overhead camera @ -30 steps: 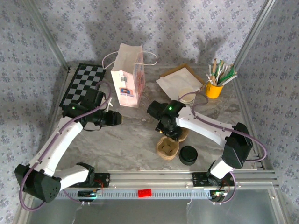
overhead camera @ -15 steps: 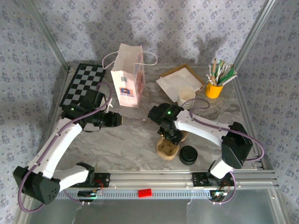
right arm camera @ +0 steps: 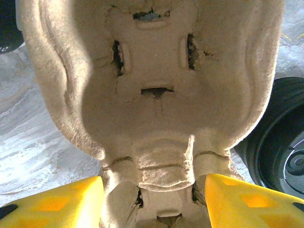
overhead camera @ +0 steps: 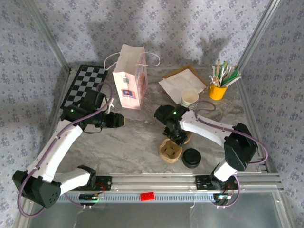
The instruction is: Pack the takeout coffee
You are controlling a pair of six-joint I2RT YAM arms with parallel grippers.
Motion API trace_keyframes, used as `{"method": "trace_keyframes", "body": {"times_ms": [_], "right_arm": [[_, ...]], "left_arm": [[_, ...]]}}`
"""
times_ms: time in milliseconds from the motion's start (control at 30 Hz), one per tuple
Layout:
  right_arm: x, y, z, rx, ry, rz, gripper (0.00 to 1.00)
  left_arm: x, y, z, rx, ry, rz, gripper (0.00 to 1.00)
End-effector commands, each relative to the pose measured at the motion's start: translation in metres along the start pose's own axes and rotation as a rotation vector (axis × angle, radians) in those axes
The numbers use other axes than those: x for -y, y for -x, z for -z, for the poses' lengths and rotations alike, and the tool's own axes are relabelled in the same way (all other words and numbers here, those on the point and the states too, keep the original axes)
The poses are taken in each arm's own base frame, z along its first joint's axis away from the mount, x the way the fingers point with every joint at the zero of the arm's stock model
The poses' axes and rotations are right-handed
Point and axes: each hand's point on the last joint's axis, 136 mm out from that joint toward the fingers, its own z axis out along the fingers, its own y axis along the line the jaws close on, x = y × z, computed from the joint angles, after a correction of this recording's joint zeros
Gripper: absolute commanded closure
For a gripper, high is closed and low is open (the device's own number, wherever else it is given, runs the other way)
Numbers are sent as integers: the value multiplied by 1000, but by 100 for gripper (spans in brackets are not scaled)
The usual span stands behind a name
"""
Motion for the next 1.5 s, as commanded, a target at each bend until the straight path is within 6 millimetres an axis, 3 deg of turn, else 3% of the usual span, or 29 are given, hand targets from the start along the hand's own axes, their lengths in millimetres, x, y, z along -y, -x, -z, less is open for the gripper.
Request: {"method": "trace_keyframes", "body": {"times_ms": [0,200,433,700,1133,1233,1467], "right_arm": [[9,2,-5,10,-49,17,41],[6,1,-7,2,-42,24,45],[29,-6,-13,-25,-91,23,46],[16,-4,-18,-30,-44,47,49],[13,4,10,-5,-21,94,61],[20,1,-2,-37,-33,81,56],[20,-1,-14,-27,-53,97,55]], "left_arm": [[4,1,5,-5,-4,-24,48],[3,2,4,-8,0,-27,47],[2,1,2,-10,0,-19,47],[3,3,-1,-10,-5,-1,46],[2,3,0,-8,0,5,45],[2,2,-1,-12,-1,5,45],[1,1,1,-10,5,-1,45]]}}
